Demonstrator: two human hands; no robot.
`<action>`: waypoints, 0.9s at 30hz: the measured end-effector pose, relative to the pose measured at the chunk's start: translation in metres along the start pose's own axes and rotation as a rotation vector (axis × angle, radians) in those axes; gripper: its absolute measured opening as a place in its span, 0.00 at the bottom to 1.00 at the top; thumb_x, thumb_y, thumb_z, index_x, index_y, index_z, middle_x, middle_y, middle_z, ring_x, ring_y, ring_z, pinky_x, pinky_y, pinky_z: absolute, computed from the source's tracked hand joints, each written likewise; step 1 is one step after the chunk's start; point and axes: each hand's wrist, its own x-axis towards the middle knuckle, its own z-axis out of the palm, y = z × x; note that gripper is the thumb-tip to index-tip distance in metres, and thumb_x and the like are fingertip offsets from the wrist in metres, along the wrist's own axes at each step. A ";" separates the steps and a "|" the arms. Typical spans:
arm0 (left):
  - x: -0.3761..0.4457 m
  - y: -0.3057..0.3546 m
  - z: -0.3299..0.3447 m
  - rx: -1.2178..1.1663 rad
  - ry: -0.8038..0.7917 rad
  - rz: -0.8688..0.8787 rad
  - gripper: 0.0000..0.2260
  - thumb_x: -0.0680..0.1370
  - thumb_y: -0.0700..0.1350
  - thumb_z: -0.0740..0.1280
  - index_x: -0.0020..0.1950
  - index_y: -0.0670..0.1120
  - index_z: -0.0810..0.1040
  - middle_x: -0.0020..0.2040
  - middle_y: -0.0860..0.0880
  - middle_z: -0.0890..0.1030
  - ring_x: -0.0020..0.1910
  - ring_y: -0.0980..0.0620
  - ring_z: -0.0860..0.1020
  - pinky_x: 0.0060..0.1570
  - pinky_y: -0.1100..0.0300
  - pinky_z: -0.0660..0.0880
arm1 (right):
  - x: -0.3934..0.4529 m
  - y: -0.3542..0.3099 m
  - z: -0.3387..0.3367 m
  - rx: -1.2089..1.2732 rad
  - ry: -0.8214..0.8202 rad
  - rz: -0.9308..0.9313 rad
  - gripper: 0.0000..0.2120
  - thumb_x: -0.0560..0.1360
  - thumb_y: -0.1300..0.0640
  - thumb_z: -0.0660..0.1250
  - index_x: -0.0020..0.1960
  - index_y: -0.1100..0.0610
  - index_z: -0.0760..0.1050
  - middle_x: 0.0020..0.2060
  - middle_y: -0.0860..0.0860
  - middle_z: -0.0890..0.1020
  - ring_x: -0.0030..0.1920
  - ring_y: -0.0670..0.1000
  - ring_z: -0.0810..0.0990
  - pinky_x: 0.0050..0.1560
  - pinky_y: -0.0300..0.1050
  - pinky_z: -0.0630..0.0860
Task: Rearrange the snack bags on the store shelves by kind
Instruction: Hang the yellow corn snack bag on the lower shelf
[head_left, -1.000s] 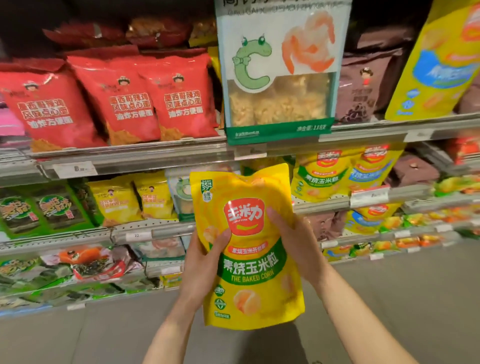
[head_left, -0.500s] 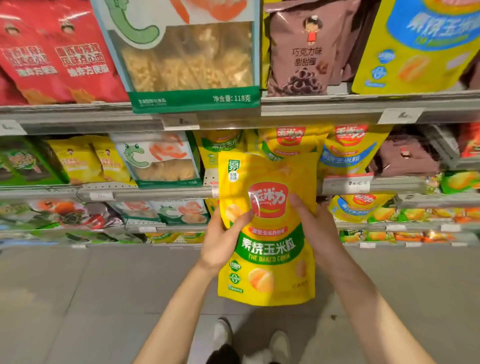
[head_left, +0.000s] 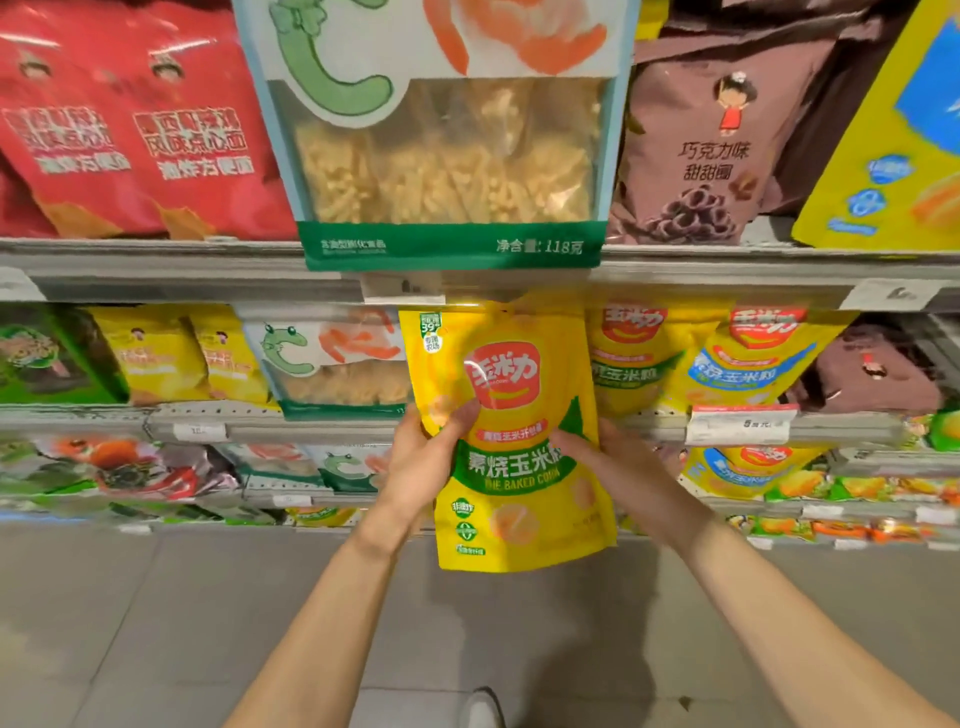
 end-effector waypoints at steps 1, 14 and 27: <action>0.009 0.001 -0.002 0.012 0.008 0.018 0.16 0.75 0.54 0.77 0.60 0.51 0.82 0.55 0.49 0.88 0.56 0.48 0.86 0.59 0.48 0.82 | 0.004 0.002 0.004 -0.028 0.004 -0.023 0.12 0.76 0.47 0.73 0.59 0.44 0.79 0.40 0.37 0.86 0.35 0.39 0.83 0.36 0.34 0.77; 0.057 -0.002 -0.017 0.388 -0.019 0.204 0.32 0.70 0.49 0.82 0.69 0.57 0.70 0.51 0.62 0.85 0.48 0.68 0.82 0.45 0.71 0.78 | 0.092 -0.003 0.019 0.076 0.204 -0.172 0.17 0.72 0.49 0.77 0.59 0.49 0.80 0.49 0.45 0.87 0.34 0.38 0.80 0.31 0.32 0.73; 0.100 -0.022 -0.010 0.371 0.123 0.290 0.41 0.68 0.49 0.84 0.75 0.56 0.67 0.58 0.56 0.83 0.55 0.62 0.82 0.56 0.60 0.82 | 0.118 0.016 0.040 -0.082 0.371 -0.231 0.32 0.71 0.45 0.78 0.69 0.47 0.68 0.55 0.40 0.84 0.53 0.36 0.82 0.62 0.47 0.78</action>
